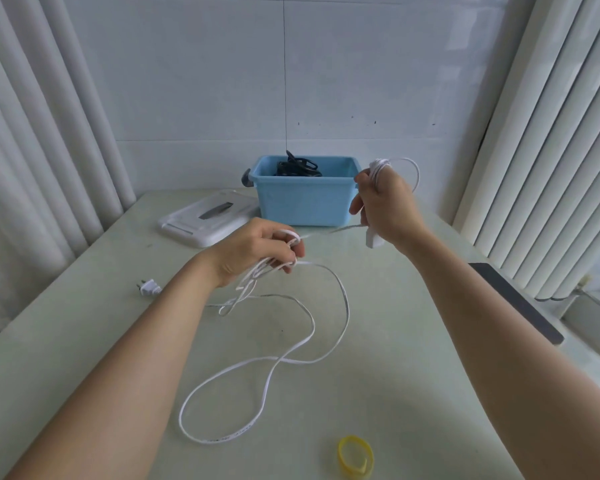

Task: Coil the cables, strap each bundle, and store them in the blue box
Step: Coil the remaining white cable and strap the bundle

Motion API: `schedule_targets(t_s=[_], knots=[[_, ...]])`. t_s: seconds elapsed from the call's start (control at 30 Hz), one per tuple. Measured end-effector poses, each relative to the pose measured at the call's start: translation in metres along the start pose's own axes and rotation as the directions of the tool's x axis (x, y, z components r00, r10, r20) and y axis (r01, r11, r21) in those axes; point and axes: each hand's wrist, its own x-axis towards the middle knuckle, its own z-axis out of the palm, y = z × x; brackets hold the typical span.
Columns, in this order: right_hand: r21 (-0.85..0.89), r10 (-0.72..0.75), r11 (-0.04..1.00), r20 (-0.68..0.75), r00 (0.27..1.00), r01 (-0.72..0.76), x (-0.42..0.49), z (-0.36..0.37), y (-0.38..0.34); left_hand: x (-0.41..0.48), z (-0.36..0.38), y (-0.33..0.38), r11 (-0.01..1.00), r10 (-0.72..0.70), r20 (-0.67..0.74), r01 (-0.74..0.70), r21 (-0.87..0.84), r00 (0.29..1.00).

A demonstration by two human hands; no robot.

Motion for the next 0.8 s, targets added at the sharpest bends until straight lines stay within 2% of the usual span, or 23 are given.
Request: schedule_targets(t_s=[0.1,0.2,0.33,0.4,0.5,0.6,0.73,0.8], knots=[[-0.07,-0.003,0.997,0.181,0.984,0.016,-0.005,0.001,0.0,0.002,-0.002,-0.002,0.994,-0.007,-0.011,0.006,-0.11,1.0],[-0.158,-0.031,0.981,0.453,0.891,0.115,-0.014,0.007,0.001,0.002,-0.002,0.0,0.967,-0.006,0.015,0.01,-0.256,1.0],[0.102,-0.075,0.995,0.605,0.792,0.017,-0.022,0.003,-0.003,0.004,-0.006,-0.001,0.934,-0.047,-0.067,0.021,-0.356,0.997],[0.181,-0.101,0.983,0.568,0.817,-0.005,-0.021,-0.001,-0.004,0.004,-0.01,-0.006,0.959,-0.043,-0.13,0.005,-0.284,0.991],[0.082,-0.122,0.992,0.405,0.906,0.097,-0.018,-0.003,0.0,0.003,-0.015,-0.011,0.989,-0.048,-0.163,0.023,-0.149,0.985],[0.064,-0.156,0.988,0.28,0.947,0.144,-0.017,-0.002,0.0,0.003,-0.011,-0.004,0.996,-0.068,-0.21,0.055,-0.068,0.975],[0.137,-0.115,0.985,0.104,0.988,0.101,-0.013,0.003,-0.003,0.01,0.0,0.0,0.986,0.059,-0.443,0.016,0.165,0.895],[0.235,-0.081,0.97,0.086,0.993,0.059,-0.012,0.004,-0.005,0.013,0.005,0.0,0.965,0.117,-0.433,0.0,0.261,0.894]])
